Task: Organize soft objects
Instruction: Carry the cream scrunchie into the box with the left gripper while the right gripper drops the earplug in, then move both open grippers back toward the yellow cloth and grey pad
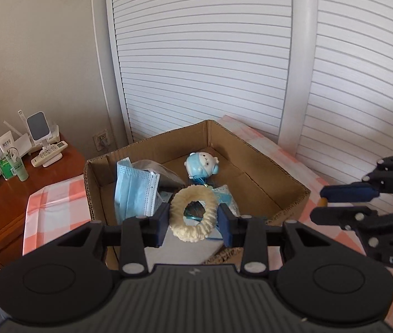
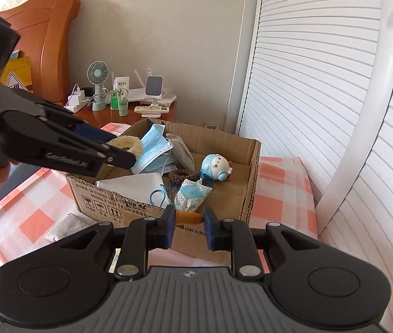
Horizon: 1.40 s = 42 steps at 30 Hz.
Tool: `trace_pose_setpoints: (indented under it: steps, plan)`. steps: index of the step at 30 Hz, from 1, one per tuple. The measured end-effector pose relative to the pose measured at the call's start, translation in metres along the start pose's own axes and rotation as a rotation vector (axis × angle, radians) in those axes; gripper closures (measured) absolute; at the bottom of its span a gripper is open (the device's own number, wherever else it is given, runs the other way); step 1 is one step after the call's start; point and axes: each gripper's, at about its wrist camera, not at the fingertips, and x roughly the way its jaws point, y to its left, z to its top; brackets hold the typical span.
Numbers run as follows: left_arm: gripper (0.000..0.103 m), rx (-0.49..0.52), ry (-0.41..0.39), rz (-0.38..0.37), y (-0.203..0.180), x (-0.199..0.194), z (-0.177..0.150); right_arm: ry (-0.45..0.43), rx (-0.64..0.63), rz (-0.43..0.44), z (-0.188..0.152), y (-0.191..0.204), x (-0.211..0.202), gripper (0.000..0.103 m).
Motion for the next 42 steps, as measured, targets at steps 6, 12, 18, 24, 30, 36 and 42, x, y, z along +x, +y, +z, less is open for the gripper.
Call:
trace_pose_setpoints:
  steps: [6, 12, 18, 24, 30, 36, 42]
  plan:
    - [0.022, -0.021, 0.029, 0.071, 0.007, 0.045, 0.008, 0.018, 0.000, 0.001, 0.001, -0.003, 0.011, 0.077]
    - [0.011, -0.062, 0.027, 0.056, 0.016, 0.041, 0.001, 0.032, 0.015, 0.000, 0.007, -0.010, 0.023, 0.077]
    - [0.009, -0.069, 0.052, 0.105, 0.020, 0.020, -0.010, 0.051, 0.047, 0.000, 0.020, -0.017, 0.045, 0.077]
    - [0.008, -0.101, 0.056, 0.130, 0.035, 0.011, -0.013, 0.079, 0.076, -0.012, 0.044, -0.027, 0.080, 0.077]
    - [0.008, -0.098, 0.059, 0.117, 0.043, 0.013, -0.016, 0.117, 0.104, -0.033, 0.066, -0.041, 0.123, 0.077]
    - [0.008, -0.099, 0.080, 0.115, 0.047, 0.019, -0.021, 0.131, 0.153, -0.057, 0.074, -0.053, 0.145, 0.030]
    - [0.008, -0.112, 0.089, 0.116, 0.053, 0.018, -0.024, 0.104, 0.169, -0.057, 0.069, -0.052, 0.133, 0.007]
